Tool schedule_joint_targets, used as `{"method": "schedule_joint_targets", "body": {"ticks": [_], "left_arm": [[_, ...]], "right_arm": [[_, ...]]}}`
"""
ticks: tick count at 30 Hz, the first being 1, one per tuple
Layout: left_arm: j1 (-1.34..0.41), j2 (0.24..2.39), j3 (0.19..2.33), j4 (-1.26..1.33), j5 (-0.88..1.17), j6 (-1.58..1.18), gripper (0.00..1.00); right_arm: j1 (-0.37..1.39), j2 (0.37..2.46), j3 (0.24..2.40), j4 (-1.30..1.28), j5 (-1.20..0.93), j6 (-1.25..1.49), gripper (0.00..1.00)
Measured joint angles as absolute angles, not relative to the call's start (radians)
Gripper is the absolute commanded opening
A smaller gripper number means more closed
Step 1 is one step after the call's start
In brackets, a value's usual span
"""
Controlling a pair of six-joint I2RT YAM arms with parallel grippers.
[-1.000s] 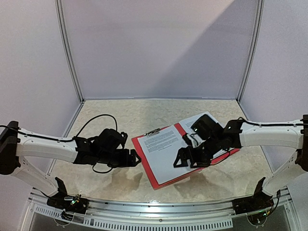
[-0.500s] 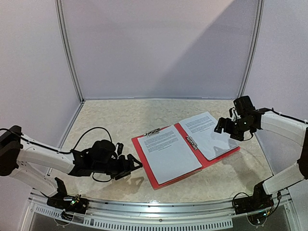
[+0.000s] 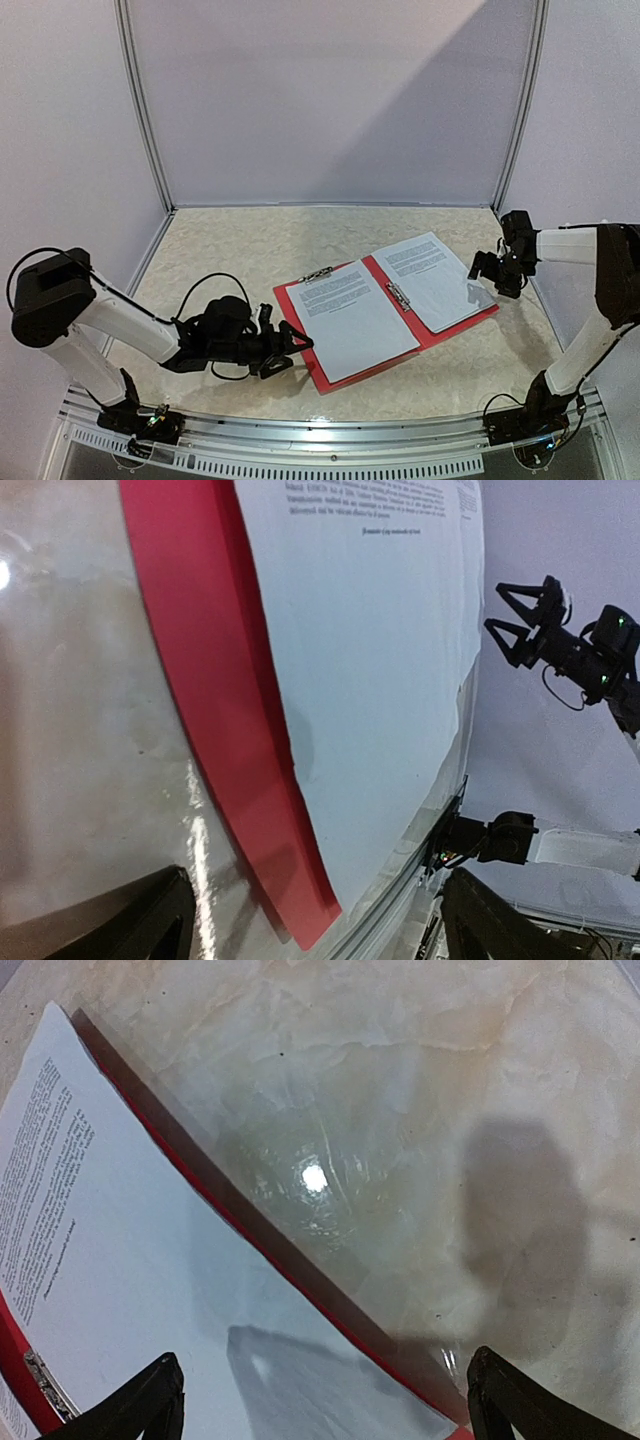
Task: Put the files into the folder
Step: Close the folder with files at the center of the board.
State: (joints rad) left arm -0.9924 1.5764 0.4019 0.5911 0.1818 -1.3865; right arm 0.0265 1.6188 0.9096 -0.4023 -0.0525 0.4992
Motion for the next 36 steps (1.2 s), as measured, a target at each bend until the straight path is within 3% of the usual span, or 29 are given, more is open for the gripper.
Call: {"method": "schedule_joint_targets", "body": {"ticks": [12,18,24,30,36], "left_arm": [[-0.997,1.86,0.443,1.005,0.353,-1.612,0.78],[-0.998,1.865,0.446,1.013,0.354,-1.618,0.76],[-1.0,1.647,0.571,0.536,0.248,-1.437,0.8],[-1.037,1.423,0.952,-0.006,-0.02,-1.177,0.86],[-1.04,1.475,1.164,-0.207,-0.104,-0.97,0.86]], "right_arm": [[0.019,1.689,0.893,-0.292,-0.218,0.488,0.91],[0.067,1.688,0.871,-0.245,-0.276,0.487,0.89],[0.181,1.655,0.813,-0.186,-0.27,0.479,0.88],[0.331,1.607,0.745,-0.139,-0.279,0.493,0.89],[0.504,1.586,0.706,-0.086,-0.344,0.556,0.89]]}}
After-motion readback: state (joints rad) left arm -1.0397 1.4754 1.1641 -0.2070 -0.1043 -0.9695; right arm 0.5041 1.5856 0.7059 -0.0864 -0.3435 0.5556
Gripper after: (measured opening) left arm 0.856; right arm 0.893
